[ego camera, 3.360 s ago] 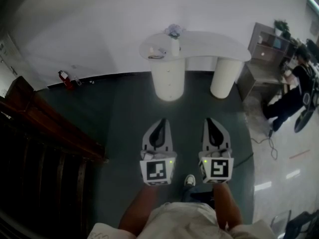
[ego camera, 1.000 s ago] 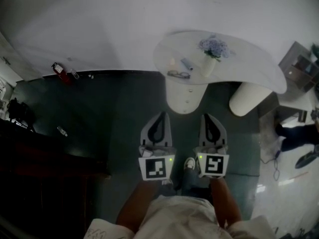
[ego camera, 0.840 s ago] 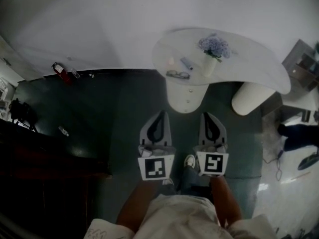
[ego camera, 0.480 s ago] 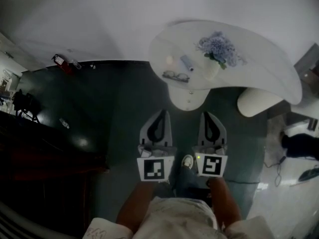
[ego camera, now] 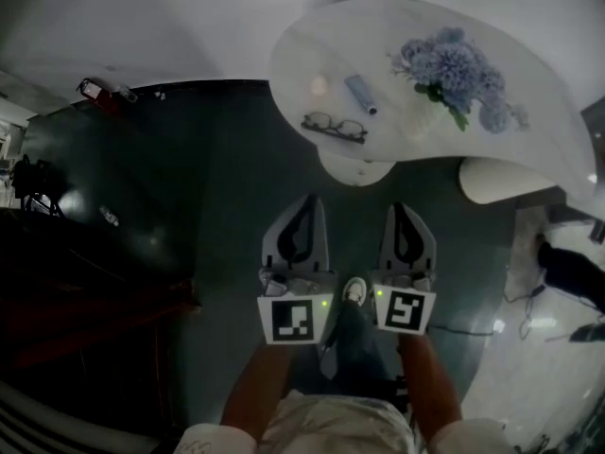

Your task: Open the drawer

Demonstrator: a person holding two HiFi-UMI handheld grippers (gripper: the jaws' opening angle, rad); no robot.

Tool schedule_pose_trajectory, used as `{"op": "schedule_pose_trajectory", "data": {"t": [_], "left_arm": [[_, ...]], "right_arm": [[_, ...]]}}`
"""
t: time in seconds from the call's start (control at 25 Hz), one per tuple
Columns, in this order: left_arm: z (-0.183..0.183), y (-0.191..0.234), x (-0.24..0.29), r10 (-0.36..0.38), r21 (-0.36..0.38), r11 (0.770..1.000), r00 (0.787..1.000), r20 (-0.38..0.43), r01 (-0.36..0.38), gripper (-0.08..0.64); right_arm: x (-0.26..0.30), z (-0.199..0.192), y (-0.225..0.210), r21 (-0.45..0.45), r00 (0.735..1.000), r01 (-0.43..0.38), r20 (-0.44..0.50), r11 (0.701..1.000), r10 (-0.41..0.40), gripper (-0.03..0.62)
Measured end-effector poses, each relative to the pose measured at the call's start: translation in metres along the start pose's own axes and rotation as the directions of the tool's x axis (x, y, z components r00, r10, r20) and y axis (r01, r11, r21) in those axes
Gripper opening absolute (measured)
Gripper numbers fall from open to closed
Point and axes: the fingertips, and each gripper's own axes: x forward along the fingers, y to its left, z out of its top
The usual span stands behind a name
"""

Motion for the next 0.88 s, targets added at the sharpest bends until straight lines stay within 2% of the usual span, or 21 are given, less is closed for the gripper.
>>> {"op": "schedule_pose_trajectory", "data": {"t": [0.32, 0.48, 0.88], "left_arm": [[-0.099, 0.017, 0.035, -0.069, -0.032, 0.997, 0.996, -0.065, 0.067, 0.002], [-0.155, 0.019, 0.038, -0.124, -0.006, 0.992, 0.987, -0.102, 0.124, 0.002], [-0.254, 0.035, 0.056, -0.101, -0.053, 0.994, 0.993, -0.067, 0.098, 0.002]], "right_arm": [[0.054, -0.095, 0.014, -0.010, 0.996, 0.039, -0.084, 0.999, -0.040, 0.005], [0.070, -0.141, 0.023, -0.022, 0.994, 0.067, -0.082, 0.998, -0.068, 0.005], [0.087, -0.235, 0.032, -0.039, 0.990, 0.115, -0.083, 0.993, -0.118, 0.005]]}}
